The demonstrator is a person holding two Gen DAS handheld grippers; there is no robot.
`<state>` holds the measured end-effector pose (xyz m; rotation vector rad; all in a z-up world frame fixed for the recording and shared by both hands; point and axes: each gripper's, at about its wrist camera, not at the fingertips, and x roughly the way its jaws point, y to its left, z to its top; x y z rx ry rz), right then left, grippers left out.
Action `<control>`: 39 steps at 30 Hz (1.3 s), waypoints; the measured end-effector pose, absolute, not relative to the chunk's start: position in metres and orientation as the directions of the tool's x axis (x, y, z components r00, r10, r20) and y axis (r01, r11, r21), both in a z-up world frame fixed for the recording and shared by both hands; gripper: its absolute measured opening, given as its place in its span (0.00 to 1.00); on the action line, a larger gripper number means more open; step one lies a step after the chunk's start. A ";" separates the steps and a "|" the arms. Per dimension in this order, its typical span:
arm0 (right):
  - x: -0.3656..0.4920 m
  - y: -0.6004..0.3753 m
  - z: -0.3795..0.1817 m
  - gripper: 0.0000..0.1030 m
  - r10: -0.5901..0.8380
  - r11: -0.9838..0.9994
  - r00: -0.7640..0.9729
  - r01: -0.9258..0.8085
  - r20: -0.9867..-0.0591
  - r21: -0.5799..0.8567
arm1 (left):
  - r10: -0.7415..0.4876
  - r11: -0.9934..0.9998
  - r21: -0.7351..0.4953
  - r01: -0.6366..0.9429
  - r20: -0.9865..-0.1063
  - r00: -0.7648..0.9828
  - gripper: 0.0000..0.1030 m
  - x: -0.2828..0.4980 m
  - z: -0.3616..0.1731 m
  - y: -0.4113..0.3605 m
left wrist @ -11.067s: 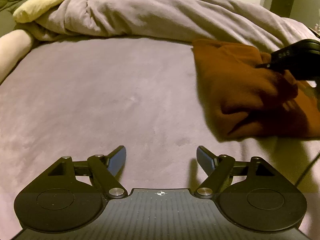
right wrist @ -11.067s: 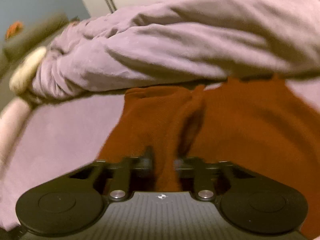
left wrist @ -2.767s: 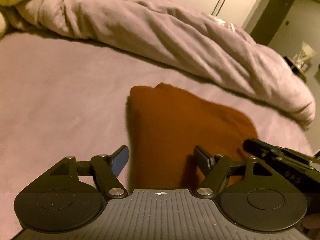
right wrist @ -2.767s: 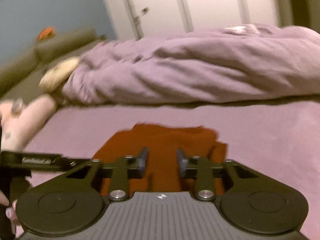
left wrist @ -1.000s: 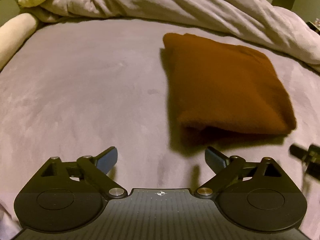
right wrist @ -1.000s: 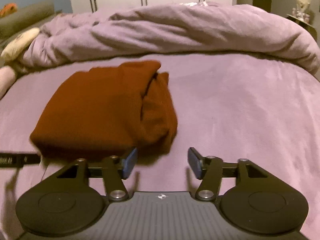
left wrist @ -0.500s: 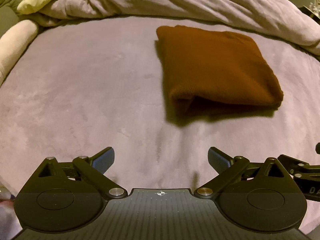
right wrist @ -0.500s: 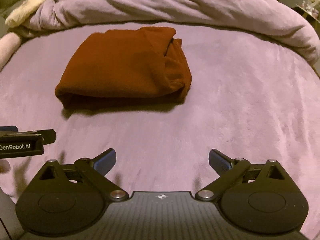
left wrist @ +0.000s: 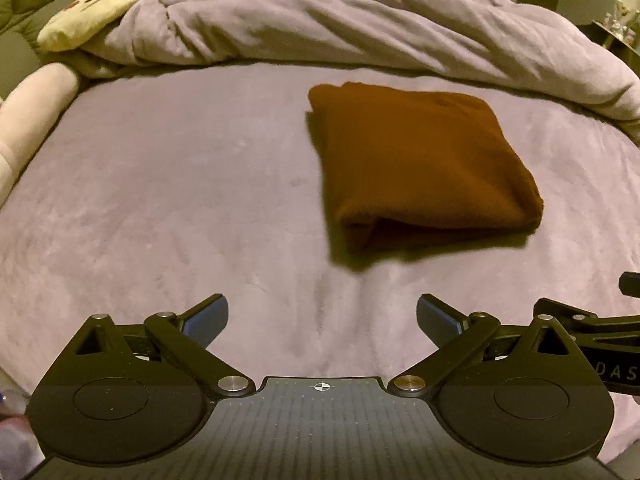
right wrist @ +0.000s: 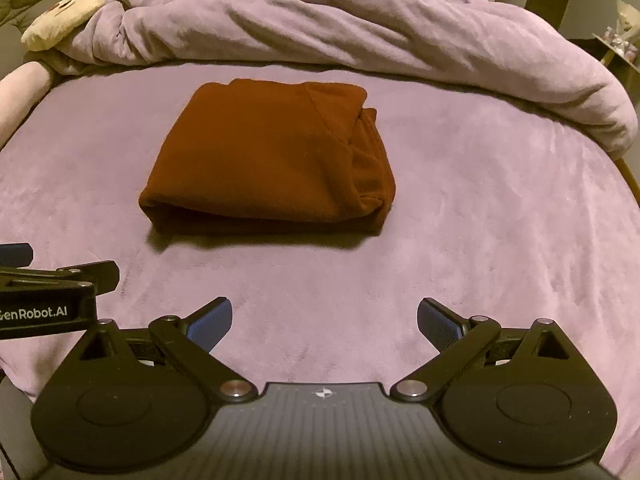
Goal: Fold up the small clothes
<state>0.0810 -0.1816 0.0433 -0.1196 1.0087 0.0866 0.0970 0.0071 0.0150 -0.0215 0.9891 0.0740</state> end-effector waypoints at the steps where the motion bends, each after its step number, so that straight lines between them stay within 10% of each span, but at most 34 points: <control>1: 0.081 -0.182 0.044 0.96 0.016 0.990 0.532 -0.129 -0.847 -0.063 | 0.052 0.997 0.015 -0.072 -0.836 0.547 1.00 0.098 0.015 0.007; 39: 0.077 -0.182 0.054 0.96 0.011 0.990 0.550 -0.123 -0.835 -0.068 | 0.027 0.999 -0.002 -0.050 -0.828 0.559 1.00 0.093 0.021 0.006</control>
